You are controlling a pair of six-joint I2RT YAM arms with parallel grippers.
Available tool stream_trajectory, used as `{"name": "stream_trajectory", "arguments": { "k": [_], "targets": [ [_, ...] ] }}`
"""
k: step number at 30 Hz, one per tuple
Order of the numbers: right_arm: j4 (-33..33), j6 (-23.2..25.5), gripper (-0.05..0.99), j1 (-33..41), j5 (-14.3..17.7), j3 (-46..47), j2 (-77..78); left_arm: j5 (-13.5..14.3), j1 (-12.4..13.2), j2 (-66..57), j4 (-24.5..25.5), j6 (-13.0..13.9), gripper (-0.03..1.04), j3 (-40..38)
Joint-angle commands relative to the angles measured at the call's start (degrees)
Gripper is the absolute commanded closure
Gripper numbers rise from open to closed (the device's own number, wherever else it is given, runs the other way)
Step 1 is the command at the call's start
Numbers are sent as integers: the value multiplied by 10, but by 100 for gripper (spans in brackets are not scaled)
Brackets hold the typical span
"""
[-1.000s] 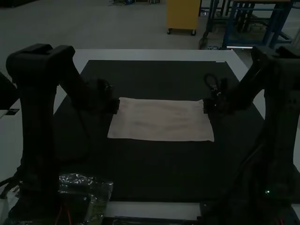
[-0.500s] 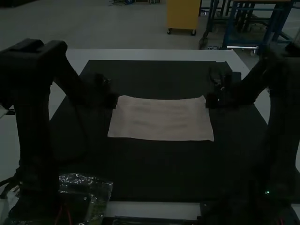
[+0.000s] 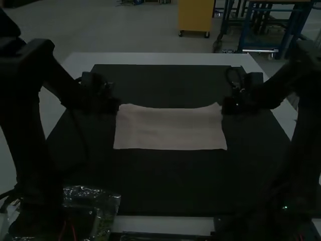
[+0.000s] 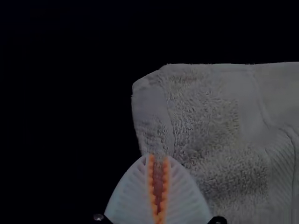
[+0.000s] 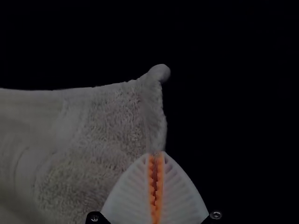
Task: Fold the towel.
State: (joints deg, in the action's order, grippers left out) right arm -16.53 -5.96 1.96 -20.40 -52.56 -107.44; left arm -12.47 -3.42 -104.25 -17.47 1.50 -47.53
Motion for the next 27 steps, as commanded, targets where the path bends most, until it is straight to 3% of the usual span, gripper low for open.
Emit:
{"name": "stream_trajectory", "arguments": {
  "k": [1,18,23,24,27],
  "targets": [
    [2,3,96,-23,-10,12,39,3,8,31,12,19,99,11],
    [79,-22,96,-68,-43,107,166,6,3,180,149,39,99,81],
    [99,-26,96,-71,-55,138,208,6,3,233,166,37,99,113],
    [104,-31,96,-71,-57,144,214,22,-20,316,209,31,99,130],
    [126,-54,96,-76,-66,183,251,31,-32,338,211,30,99,141]
  ]
}}
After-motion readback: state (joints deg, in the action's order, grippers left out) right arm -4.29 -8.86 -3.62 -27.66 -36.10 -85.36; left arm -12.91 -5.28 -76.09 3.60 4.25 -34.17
